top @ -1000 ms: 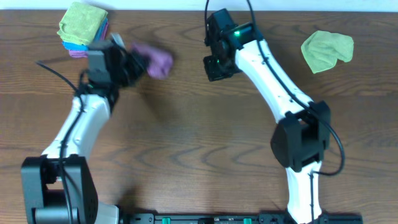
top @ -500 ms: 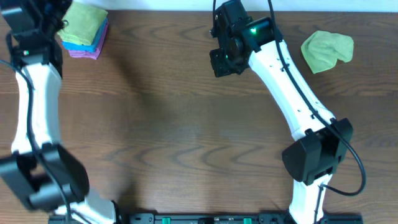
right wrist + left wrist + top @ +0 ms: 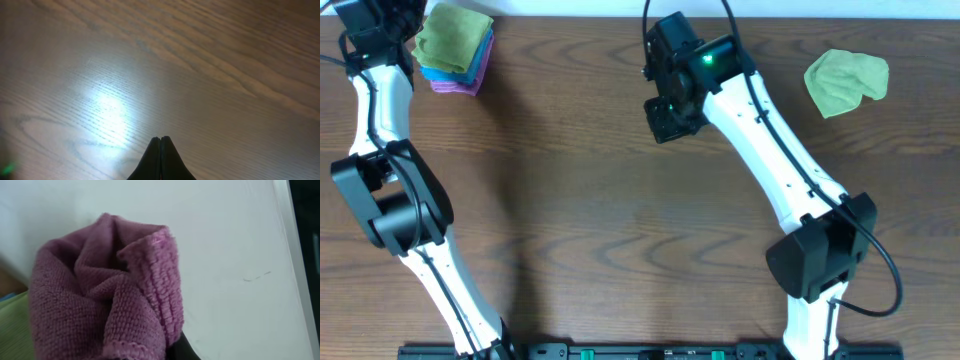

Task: Fold the cloth
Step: 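Carry the pink square with the left gripper onto the cloth stack at top left, then release the pink square on the stack and retract both arms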

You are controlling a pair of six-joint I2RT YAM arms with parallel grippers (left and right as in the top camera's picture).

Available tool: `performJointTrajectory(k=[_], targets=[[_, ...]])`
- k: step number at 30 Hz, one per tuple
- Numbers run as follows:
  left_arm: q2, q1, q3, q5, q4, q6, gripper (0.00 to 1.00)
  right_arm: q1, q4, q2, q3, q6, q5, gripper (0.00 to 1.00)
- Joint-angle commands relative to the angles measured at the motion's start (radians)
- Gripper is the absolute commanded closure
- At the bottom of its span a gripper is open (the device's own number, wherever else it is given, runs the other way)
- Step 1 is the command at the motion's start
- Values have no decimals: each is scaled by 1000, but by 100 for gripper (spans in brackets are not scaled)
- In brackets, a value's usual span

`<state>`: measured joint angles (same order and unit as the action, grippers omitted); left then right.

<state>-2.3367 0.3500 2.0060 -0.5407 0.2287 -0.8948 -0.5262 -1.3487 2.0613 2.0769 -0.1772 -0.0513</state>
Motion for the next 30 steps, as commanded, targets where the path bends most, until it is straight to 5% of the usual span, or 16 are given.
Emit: performJointTrajectory(k=[1, 23, 24, 25, 27, 29, 30], targets=[[-32, 1, 69, -71, 11, -18, 94, -19, -2, -12, 16, -29, 10, 99], [-80, 31, 84, -6, -339, 87, 93, -51, 4, -12, 16, -55, 11, 99], [-80, 35, 84, -6, -359, 87, 82, -51, 4, -12, 16, -55, 11, 98], [-80, 39, 84, -6, -376, 87, 57, -51, 4, -12, 16, -55, 11, 99], [-80, 45, 84, -8, -402, 87, 45, -51, 7, -12, 16, -55, 11, 98], [-80, 50, 84, -12, -423, 87, 6, -51, 13, -12, 16, -55, 11, 99], [-80, 51, 84, -15, -435, 87, 5, -51, 16, -12, 16, -55, 11, 99]])
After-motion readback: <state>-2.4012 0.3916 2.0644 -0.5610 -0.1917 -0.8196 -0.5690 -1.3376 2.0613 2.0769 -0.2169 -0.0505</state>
